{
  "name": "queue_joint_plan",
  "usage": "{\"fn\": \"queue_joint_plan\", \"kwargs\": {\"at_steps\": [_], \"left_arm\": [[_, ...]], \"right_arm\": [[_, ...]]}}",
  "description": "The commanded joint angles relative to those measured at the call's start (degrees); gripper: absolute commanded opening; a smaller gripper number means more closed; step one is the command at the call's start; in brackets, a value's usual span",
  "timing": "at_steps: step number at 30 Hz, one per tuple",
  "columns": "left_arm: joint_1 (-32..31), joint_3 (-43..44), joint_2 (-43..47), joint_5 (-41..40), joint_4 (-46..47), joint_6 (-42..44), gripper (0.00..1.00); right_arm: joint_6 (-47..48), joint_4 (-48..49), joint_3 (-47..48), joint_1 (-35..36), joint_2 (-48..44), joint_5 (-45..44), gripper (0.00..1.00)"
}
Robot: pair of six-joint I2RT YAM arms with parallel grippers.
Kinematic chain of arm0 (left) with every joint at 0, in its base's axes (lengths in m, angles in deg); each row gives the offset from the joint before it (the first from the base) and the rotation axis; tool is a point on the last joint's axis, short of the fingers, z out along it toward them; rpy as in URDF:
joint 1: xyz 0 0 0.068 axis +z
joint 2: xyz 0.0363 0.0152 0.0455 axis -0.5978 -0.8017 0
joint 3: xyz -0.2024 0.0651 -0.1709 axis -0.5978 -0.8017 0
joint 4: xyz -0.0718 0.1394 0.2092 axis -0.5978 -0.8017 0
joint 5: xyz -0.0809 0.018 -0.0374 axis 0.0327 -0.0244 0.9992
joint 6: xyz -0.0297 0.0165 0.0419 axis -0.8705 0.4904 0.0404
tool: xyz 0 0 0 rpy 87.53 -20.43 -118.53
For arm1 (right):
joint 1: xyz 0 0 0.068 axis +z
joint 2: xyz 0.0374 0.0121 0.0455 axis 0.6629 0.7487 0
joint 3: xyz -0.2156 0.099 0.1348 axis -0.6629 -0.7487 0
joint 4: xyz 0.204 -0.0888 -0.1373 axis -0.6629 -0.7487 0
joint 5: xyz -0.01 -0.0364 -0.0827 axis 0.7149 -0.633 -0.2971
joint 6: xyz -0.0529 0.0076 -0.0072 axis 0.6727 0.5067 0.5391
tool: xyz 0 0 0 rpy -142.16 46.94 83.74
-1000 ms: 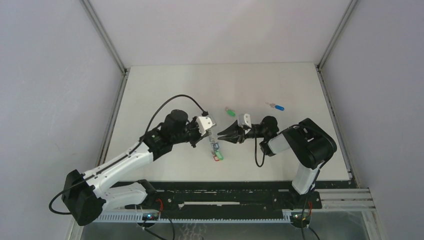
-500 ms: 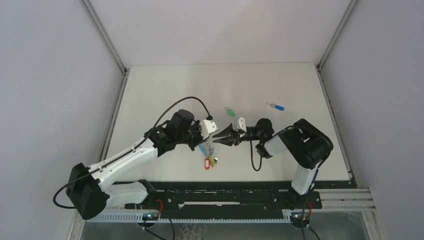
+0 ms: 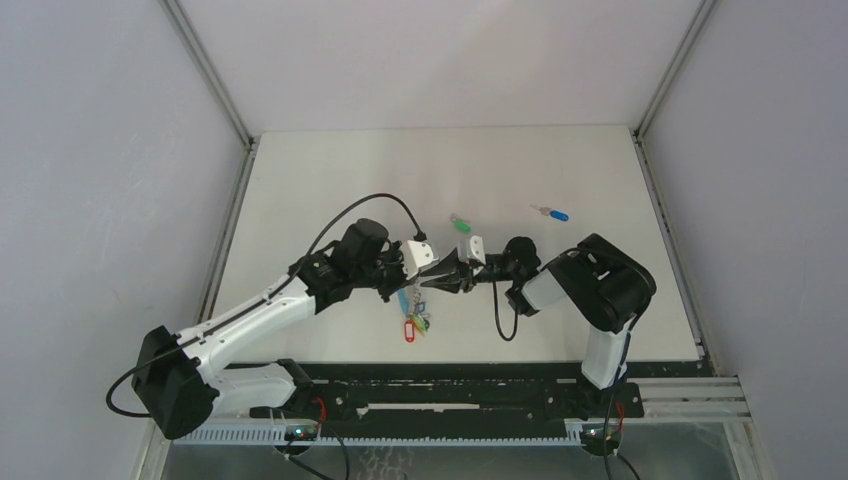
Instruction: Put the keys on the keyring
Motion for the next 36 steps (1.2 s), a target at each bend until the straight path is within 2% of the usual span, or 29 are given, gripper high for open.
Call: {"fn": "queue_joint_plan", "kwargs": {"at_steps": [1,13,17,20,22,25,29,36], "left_arm": [[-0.45,2.08,0.11,2.09,3.70,1.10,0.00],[-0.46,1.69,-0.25,3.30,5.12,1.01,0.00],[-0.46,1.68,-0.69,3.52,5.30,1.00,0.00],[-0.46,1.09,-0.40,2.93,6.07,0.67,0.00],[-0.46,-0.17,0.53,1.78,7.58,0.28,0.00],[-0.46,-3.88,2.95,0.20,11.97,-0.60,0.06],[-0.46,-10.23,6.81,-0.88,20.49,-2.03,0.18],[-0.18,-24.85,13.62,-1.58,41.15,-3.94,0.36]], "right_arm": [[-0.11,1.94,1.94,0.57,0.60,-0.26,0.24],[-0.62,1.88,2.94,1.23,1.87,0.53,0.19],[-1.11,1.91,3.19,1.24,1.96,0.85,0.12],[-1.54,1.88,3.13,0.94,1.98,1.13,0.01],[-2.32,1.88,3.13,0.50,1.77,1.50,0.00],[-3.04,1.88,2.72,-0.25,1.36,1.80,0.00],[-3.64,1.88,2.09,-0.93,0.55,1.75,0.00],[-3.94,1.88,1.39,-1.12,-0.28,1.31,0.00]]}}
